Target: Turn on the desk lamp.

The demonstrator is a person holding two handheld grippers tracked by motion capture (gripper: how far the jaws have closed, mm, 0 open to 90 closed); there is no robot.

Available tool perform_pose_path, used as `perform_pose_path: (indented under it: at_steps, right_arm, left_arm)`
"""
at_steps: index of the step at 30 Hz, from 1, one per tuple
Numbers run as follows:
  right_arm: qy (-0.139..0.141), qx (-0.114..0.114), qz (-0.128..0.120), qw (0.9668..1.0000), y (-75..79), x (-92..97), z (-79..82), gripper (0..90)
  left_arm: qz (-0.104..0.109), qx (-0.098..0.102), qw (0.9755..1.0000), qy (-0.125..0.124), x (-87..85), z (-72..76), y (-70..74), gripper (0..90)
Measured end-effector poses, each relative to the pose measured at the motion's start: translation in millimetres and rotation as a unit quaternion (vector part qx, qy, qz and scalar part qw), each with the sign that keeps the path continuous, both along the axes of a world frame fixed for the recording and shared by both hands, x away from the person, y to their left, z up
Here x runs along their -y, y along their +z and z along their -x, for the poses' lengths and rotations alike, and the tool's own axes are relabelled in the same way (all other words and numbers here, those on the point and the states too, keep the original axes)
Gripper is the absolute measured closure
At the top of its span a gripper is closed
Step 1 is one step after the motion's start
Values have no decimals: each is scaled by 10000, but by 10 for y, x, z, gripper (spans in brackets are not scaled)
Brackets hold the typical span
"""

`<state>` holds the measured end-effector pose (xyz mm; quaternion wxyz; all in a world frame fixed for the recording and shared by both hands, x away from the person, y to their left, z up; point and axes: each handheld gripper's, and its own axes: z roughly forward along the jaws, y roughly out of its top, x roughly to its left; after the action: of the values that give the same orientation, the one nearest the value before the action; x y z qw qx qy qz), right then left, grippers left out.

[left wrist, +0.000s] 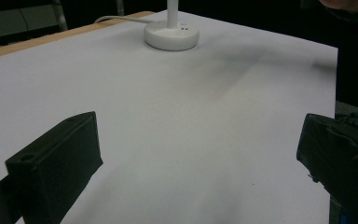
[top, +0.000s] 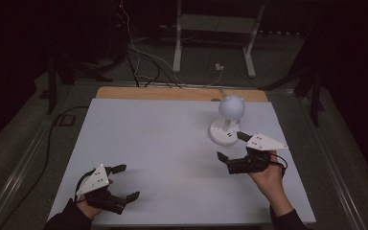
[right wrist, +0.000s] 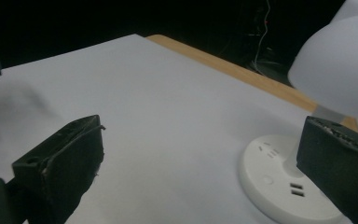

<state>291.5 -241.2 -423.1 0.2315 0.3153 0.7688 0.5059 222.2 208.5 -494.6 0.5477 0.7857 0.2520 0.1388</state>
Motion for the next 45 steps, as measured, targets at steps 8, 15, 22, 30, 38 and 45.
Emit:
perform_pose_path:
  at_steps: [8,15,22,30,38,45]
  right_arm:
    - [-298,-49,-85,9995,18,17,-139,0]
    - [-736,-55,-77,9972,-16,-1,-265,0]
    - [-937,-27,73,9956,-76,-43,-359,0]
    - [-1340,-93,102,9909,-225,-81,-507,0]
    - [-1596,-148,95,9870,-349,-80,-592,0]
    - [-1838,-100,148,9828,-475,-84,-654,30]
  left_arm:
    - [10,-7,10000,-8,-1,0,2,2]
    - [31,-13,10000,0,-3,-2,3,2]
    - [42,-39,10000,10,-2,-6,4,2]
    - [36,-48,10000,9,-6,-5,3,2]
    - [38,-61,10000,6,-2,-7,5,2]
    - [47,-76,10000,8,-5,-10,3,2]
